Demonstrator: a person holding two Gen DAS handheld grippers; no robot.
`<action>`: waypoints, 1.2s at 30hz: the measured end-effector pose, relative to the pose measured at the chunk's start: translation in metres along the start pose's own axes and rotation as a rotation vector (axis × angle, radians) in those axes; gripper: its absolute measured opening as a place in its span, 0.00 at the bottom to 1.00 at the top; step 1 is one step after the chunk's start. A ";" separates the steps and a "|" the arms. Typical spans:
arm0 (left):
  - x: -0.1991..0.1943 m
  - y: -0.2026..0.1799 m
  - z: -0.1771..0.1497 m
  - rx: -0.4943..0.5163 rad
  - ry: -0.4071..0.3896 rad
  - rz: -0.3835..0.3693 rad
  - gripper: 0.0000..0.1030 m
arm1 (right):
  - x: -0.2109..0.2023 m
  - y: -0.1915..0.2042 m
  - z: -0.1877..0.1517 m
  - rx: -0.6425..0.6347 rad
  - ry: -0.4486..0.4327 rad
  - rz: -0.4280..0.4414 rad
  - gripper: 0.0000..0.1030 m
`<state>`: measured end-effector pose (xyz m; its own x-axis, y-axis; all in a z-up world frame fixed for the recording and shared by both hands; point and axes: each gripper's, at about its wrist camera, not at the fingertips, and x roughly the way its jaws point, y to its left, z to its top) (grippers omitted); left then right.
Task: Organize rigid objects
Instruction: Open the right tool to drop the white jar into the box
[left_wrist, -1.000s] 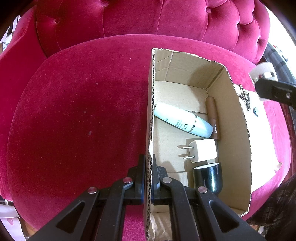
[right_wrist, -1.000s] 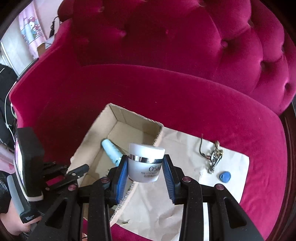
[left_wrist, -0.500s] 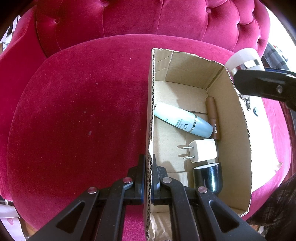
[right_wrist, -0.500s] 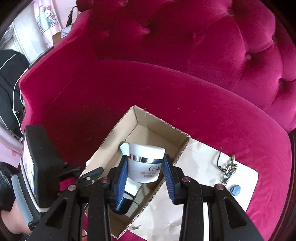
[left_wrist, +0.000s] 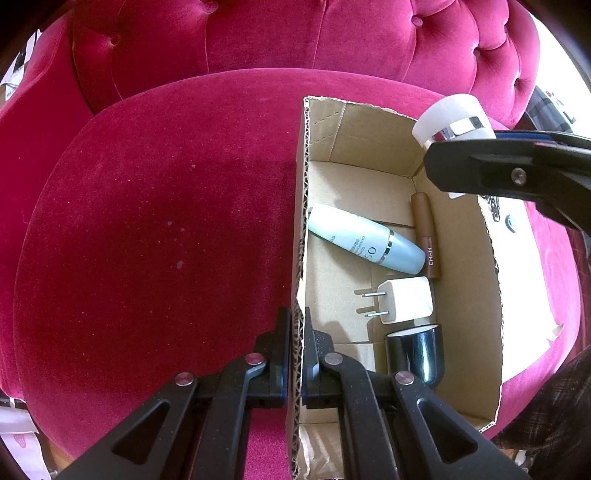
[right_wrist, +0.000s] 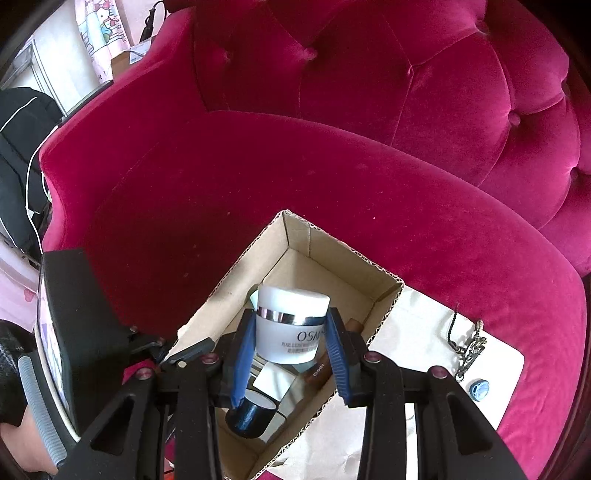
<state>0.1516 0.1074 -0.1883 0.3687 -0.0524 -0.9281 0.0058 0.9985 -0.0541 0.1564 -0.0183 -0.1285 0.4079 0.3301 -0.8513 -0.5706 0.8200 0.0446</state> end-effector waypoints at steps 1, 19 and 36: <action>0.000 0.000 0.000 0.000 0.000 0.000 0.03 | 0.001 0.000 0.000 0.003 0.002 0.001 0.38; 0.000 0.002 -0.001 0.000 -0.005 -0.003 0.04 | 0.012 -0.008 0.000 0.031 -0.016 -0.034 0.72; 0.001 0.001 -0.002 0.005 -0.006 0.001 0.03 | 0.009 -0.028 -0.003 0.069 -0.025 -0.091 1.00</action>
<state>0.1496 0.1083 -0.1899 0.3738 -0.0516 -0.9261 0.0102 0.9986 -0.0515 0.1743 -0.0399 -0.1392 0.4736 0.2639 -0.8403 -0.4807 0.8769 0.0045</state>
